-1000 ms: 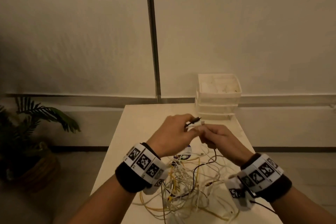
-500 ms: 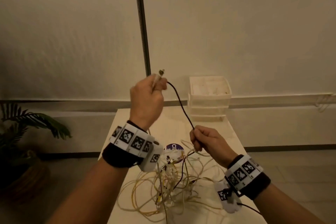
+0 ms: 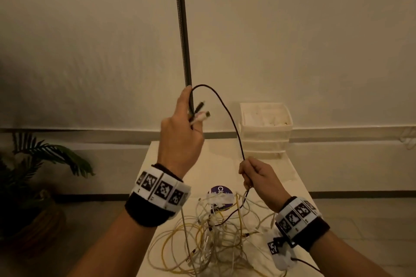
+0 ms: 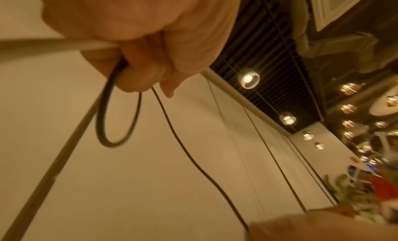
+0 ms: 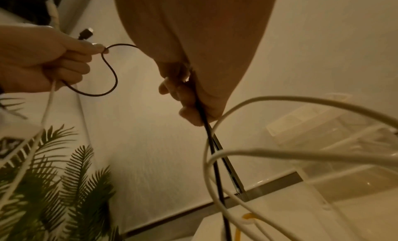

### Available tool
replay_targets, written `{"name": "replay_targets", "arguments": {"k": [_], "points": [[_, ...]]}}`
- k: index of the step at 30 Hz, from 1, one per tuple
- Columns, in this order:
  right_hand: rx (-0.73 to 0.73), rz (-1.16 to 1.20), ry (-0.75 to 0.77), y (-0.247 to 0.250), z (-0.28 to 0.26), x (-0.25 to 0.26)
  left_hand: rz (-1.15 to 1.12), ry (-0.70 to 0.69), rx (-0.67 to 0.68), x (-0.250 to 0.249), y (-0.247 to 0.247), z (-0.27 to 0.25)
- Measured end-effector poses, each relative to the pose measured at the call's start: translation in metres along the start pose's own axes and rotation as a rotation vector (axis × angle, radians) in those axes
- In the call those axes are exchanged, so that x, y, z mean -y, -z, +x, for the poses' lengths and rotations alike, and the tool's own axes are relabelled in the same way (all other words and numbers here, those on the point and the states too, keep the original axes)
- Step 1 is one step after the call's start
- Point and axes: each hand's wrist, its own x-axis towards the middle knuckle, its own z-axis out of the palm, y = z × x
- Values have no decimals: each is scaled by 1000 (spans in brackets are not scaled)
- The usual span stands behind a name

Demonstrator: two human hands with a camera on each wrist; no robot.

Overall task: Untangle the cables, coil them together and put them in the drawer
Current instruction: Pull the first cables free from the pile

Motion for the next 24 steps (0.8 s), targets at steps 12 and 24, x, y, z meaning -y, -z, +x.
{"name": "replay_targets", "arguments": {"k": [12,24], "points": [[172,19,99,14,-8,66,-7,-103,498,5,-39,-27],[248,-139,-2,-5,-19,0,-118,-120,-166,-6,-19,12]]}}
